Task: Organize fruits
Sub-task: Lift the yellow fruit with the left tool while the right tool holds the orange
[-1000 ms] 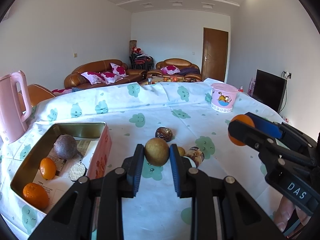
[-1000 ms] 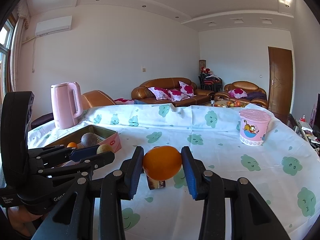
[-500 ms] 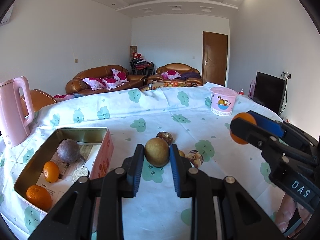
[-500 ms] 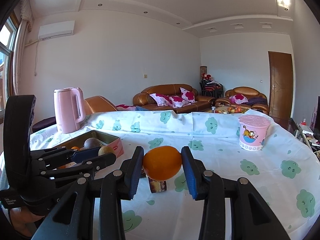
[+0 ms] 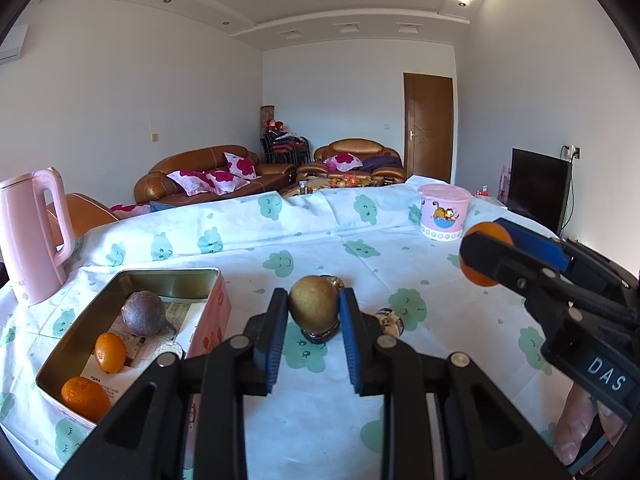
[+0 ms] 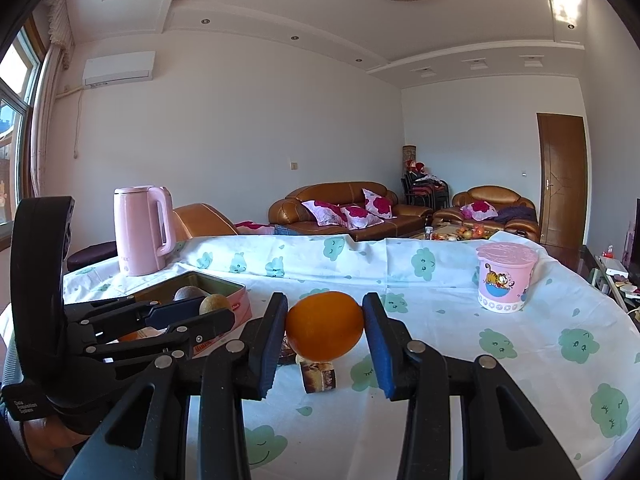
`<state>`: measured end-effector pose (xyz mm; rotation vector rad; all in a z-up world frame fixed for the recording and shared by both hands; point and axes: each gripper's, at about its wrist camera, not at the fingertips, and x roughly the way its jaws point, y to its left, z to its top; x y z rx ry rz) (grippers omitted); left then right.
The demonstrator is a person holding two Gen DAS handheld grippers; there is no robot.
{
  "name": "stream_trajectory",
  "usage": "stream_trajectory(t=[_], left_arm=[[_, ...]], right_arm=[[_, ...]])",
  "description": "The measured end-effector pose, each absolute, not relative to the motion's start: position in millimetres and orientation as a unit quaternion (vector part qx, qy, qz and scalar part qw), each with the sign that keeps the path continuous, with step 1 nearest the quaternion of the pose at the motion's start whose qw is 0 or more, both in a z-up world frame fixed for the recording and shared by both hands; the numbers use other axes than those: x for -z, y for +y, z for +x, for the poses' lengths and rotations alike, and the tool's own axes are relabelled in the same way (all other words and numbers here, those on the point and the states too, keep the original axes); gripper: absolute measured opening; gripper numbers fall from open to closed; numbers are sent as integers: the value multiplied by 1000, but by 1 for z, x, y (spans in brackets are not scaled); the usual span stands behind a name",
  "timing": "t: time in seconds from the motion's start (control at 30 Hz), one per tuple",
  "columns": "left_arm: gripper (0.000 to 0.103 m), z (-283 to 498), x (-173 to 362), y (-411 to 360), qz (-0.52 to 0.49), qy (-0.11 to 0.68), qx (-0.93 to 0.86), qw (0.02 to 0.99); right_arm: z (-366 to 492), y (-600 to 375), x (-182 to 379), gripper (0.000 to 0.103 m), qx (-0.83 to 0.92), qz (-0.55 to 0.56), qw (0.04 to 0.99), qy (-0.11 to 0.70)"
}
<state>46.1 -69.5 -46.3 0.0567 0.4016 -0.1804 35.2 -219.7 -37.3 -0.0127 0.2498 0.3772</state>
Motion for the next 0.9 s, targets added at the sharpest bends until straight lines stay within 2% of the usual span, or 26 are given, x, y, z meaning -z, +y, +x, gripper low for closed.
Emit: stream_trajectory(t=[0.4, 0.9], left_arm=[[28, 40, 44, -69, 38, 191, 82, 977], [28, 48, 46, -25, 15, 212, 42, 976]], right_arm=[[33, -219, 36, 41, -188, -11, 975, 118], [42, -187, 36, 41, -223, -23, 966, 132]])
